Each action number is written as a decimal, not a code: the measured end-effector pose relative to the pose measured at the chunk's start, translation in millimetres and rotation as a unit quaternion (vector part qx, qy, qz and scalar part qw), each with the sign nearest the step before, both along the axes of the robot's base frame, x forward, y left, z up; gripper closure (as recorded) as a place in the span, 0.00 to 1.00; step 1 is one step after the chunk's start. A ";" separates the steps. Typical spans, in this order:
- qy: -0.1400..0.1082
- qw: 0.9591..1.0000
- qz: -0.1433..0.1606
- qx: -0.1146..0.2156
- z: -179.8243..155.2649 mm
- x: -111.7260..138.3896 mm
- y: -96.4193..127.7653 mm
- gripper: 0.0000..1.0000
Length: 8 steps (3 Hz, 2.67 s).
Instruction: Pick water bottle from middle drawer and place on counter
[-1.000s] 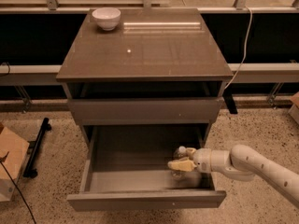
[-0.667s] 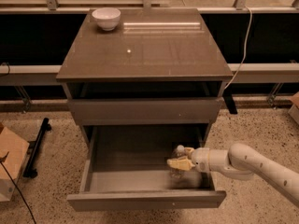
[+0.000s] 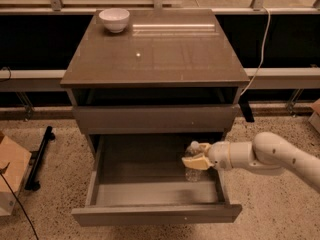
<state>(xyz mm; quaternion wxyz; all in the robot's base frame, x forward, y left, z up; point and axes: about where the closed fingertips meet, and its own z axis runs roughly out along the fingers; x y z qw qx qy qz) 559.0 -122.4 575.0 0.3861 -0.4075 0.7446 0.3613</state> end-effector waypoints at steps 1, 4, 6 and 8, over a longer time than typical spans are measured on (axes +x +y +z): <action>-0.035 0.999 0.021 -0.036 80.8 -6.2 1.7 1.00; -0.155 0.978 0.068 -0.125 283.4 -17.4 23.1 1.00; -0.200 0.966 0.035 -0.159 299.5 -6.1 23.4 1.00; -0.316 0.910 -0.020 -0.265 354.4 30.2 15.0 1.00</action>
Offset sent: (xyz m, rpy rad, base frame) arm -0.0170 0.0054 0.2925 -0.2112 -0.2956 0.1383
